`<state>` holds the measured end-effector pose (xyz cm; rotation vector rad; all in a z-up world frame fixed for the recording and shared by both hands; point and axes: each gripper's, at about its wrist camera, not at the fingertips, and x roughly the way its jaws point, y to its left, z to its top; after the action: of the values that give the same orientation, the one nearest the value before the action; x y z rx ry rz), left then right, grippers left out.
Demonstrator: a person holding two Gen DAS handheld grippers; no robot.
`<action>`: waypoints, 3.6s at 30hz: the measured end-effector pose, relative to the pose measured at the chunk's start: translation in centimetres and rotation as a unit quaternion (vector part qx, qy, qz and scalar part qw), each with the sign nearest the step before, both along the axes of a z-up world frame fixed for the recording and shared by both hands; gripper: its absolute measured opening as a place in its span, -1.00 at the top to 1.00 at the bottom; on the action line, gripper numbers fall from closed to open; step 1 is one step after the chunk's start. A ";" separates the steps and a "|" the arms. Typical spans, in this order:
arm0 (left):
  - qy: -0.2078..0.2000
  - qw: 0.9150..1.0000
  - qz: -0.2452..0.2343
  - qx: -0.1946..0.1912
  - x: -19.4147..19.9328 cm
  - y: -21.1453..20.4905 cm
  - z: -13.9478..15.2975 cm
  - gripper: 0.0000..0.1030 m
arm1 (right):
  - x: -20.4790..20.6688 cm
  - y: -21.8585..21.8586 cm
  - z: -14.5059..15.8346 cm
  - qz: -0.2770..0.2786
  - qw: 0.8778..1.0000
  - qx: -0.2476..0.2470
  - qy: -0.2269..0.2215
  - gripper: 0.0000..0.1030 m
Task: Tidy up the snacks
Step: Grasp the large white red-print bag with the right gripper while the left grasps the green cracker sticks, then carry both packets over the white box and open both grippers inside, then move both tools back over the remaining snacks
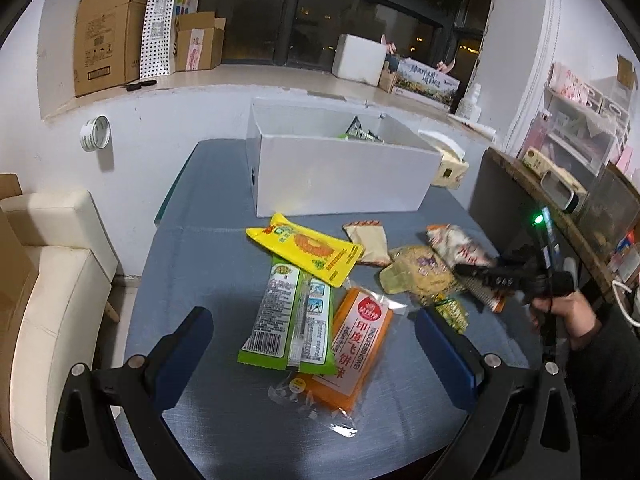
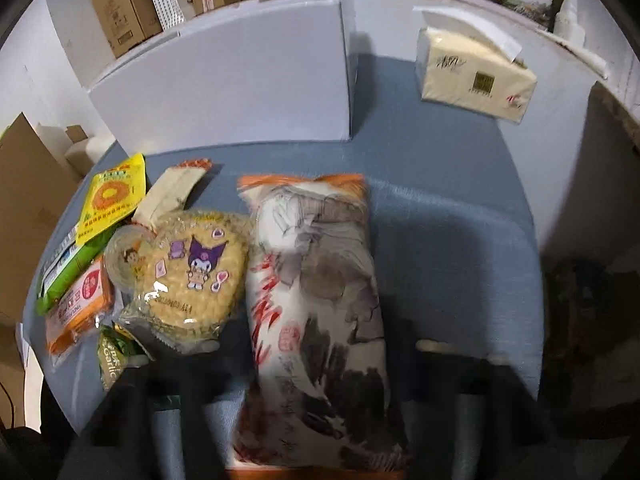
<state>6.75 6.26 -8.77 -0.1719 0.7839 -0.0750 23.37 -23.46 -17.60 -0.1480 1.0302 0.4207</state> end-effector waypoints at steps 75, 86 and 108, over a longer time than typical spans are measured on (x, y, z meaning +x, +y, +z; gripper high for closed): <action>-0.058 0.998 -0.002 0.013 23.8 -0.3 7.9 -0.27 | 10.7 9.9 16.0 0.004 0.987 0.122 -0.109 0.18; -0.021 0.996 0.027 0.086 28.8 0.0 4.2 -1.00 | 17.0 10.2 15.2 -0.029 0.987 0.130 -0.093 -1.00; -0.029 0.999 -0.011 0.035 8.9 1.0 2.3 -1.00 | -2.8 2.6 13.2 0.020 0.977 0.132 -0.164 -1.00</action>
<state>15.64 7.26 -6.52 -0.0943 0.7286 -0.0727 20.55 -20.84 -4.44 0.0010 0.6410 0.5462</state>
